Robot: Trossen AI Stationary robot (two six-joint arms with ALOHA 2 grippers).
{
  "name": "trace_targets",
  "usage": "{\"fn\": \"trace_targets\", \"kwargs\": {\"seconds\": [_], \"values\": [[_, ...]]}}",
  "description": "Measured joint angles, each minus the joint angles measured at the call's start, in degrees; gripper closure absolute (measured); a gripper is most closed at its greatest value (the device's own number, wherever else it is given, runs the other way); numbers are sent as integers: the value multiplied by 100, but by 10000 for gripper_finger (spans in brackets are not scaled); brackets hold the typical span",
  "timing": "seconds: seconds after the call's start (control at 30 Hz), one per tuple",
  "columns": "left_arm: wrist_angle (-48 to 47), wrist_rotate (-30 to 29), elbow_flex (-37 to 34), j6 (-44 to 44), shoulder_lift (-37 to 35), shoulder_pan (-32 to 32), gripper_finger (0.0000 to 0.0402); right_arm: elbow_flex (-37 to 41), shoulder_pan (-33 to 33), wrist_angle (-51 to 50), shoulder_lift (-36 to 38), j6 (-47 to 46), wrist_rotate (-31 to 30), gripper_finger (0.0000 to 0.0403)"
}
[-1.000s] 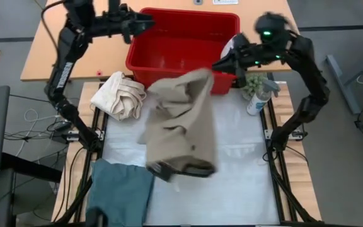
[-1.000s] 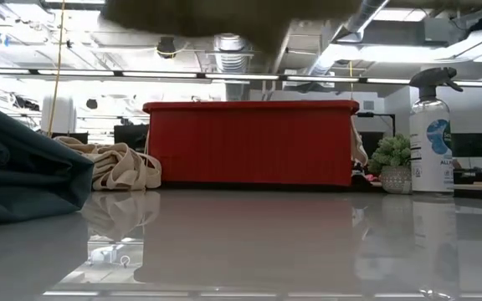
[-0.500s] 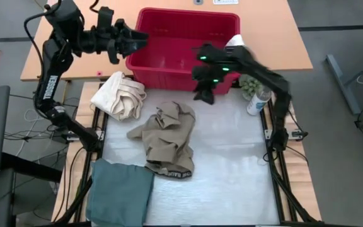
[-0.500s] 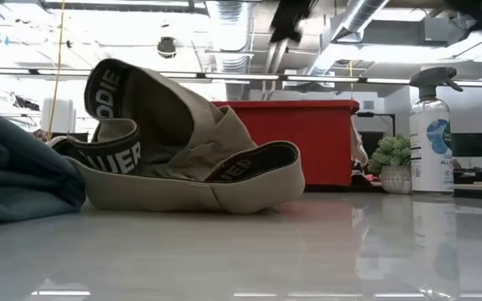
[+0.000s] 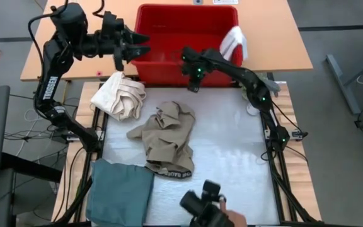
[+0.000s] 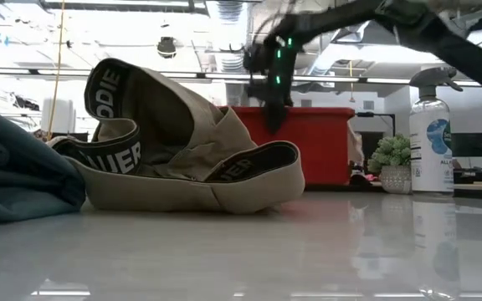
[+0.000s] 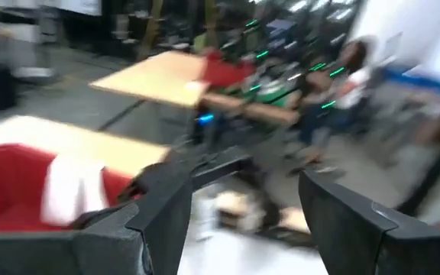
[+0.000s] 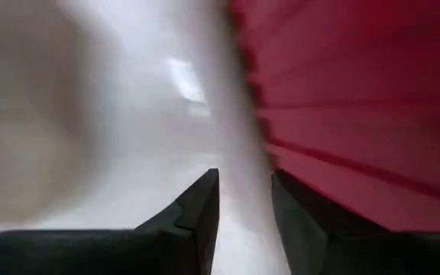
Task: Fold Laundry from Bin
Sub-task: Fold the brown shorts
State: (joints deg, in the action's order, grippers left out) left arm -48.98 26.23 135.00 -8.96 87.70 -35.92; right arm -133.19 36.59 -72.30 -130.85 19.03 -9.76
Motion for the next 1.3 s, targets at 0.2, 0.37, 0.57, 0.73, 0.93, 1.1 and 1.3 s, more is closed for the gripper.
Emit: {"fn": "trace_targets", "kwargs": {"seconds": [0.2,0.37,0.57,0.73,0.93,1.1,1.3], "values": [[-1239,-1635,-15,1469,82,-1,171,-126,344,859,93,801,-1218,275],[-2484,-1697,-26,1914,259,35,171,-177,156,761,1205,757,-993,277],[-4208,-1696,-35,2386,402,1259,171,-154,-367,-575,2639,-231,1605,277],[-4087,-2529,-230,2351,492,3144,171,-168,-1055,-1614,3666,-880,3064,277],[-4091,-4421,-1161,971,647,4754,171,163,-2529,-1716,4263,-1589,2091,277],[-4095,-4546,-2410,3,643,5604,171,702,-3482,-1726,4381,-1979,1021,277],[-3991,-4467,-3602,-577,485,6147,171,1536,-4082,-1425,4334,-2729,788,277]]}}
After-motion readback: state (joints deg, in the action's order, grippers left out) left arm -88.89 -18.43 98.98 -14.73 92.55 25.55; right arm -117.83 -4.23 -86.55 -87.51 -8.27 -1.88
